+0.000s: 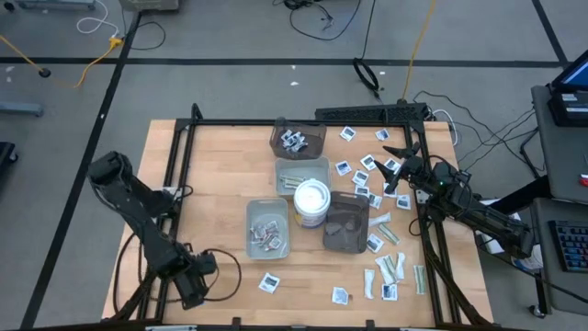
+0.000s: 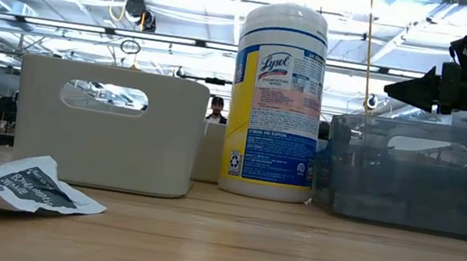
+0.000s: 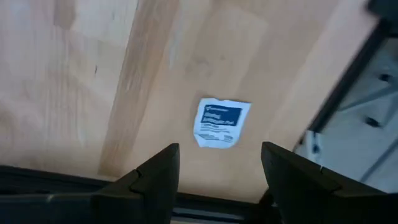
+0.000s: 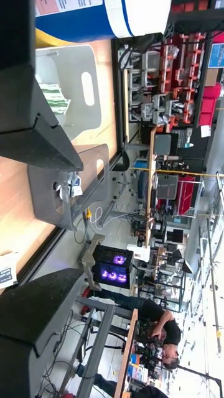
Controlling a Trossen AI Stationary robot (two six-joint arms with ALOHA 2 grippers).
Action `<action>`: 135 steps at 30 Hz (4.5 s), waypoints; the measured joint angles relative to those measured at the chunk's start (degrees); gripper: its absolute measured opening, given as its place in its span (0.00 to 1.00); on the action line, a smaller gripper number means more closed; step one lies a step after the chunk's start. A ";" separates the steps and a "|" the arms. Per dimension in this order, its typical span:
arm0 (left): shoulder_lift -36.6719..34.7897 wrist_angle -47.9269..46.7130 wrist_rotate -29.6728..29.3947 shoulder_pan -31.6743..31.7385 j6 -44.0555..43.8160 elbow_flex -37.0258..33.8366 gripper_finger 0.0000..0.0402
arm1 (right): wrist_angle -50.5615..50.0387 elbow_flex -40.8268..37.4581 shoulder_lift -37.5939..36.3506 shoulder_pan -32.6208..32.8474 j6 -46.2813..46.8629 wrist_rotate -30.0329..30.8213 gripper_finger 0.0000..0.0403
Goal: Pick & Place First Aid Supplies
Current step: Put the alcohol pad into the top transparent black bin
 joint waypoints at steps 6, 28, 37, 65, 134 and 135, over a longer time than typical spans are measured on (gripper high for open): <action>6.52 2.22 0.51 -1.28 -3.57 0.00 0.58 | 0.00 -0.01 0.00 0.01 0.00 0.01 0.65; 18.14 8.88 1.15 -2.88 -3.62 0.17 0.32 | 0.00 -0.01 0.00 0.01 0.00 0.02 0.65; 18.16 8.86 1.83 -1.38 -3.06 0.11 0.02 | 0.00 0.00 0.01 0.00 0.00 0.02 0.65; -12.73 3.13 -4.59 13.99 11.38 0.11 0.01 | -0.02 -0.01 0.00 0.02 0.00 0.02 0.65; 44.24 -11.80 0.18 89.74 64.08 60.35 0.19 | -0.02 -0.02 -0.01 0.04 0.00 0.00 0.65; 44.15 -11.36 0.20 89.72 64.27 60.35 0.23 | -0.02 -0.01 -0.01 0.04 0.00 0.00 0.65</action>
